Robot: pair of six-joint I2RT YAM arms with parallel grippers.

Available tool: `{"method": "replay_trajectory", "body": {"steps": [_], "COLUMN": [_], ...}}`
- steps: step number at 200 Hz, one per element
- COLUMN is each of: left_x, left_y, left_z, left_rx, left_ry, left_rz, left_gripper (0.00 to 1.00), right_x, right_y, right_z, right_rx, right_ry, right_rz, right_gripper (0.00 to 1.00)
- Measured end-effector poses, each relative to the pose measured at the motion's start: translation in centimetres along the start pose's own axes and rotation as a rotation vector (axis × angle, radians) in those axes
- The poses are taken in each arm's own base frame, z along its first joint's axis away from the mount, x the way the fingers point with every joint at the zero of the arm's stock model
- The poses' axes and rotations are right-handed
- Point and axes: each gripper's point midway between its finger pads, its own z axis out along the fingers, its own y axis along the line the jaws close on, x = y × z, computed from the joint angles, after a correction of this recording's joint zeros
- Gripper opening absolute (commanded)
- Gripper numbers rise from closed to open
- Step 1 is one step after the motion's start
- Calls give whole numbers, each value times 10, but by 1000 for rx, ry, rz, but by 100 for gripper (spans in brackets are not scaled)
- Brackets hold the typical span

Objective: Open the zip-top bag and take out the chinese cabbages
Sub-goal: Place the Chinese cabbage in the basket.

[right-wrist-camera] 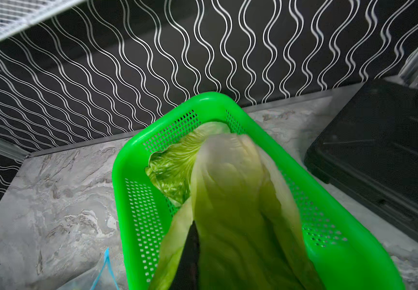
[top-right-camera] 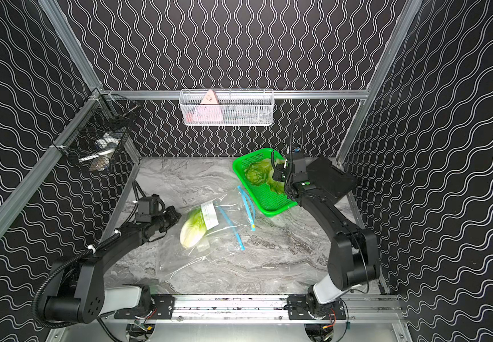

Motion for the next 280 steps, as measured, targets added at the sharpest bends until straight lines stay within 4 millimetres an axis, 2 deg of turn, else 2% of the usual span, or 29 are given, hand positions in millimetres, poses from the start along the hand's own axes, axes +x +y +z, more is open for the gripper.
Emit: {"method": "replay_trajectory", "body": {"steps": [38,48,58,68,88,111,130,141,159,182,217,242,280], "left_x": [0,0,0,0,0,-1,-1,-1,-1,-1,-1,-1,0], "left_y": [0,0,0,0,0,-1,-1,-1,-1,-1,-1,-1,-1], "left_z": [0,0,0,0,-1,-1,-1,-1,-1,-2,-2,-2,-1], "left_rx": [0,0,1,0,2,2,2,2,2,3,4,3,5], "left_ry": [0,0,0,0,-2,-3,-4,-3,-3,-5,-5,-4,0], "left_rz": [0,0,0,0,1,1,1,1,2,4,4,4,4], "left_gripper": [0,0,0,0,0,0,0,0,0,0,0,0,0], "right_x": [21,27,32,35,33,19,5,6,20,48,93,117,148], "right_y": [-10,-12,-12,-9,9,21,22,25,31,41,49,55,62], "right_z": [37,46,54,57,49,19,-12,-28,-49,-64,-70,-66,-55], "right_rx": [42,50,52,50,-5,-61,-86,-118,-182,-275,-377,-429,-474], "right_ry": [21,27,38,47,46,10,-33,-38,11,115,290,390,501], "right_rz": [62,70,82,81,46,43,39,30,-1,-42,-46,-29,-10], "right_gripper": [0,16,38,51,64,69,68,66,61,50,26,14,7]}}
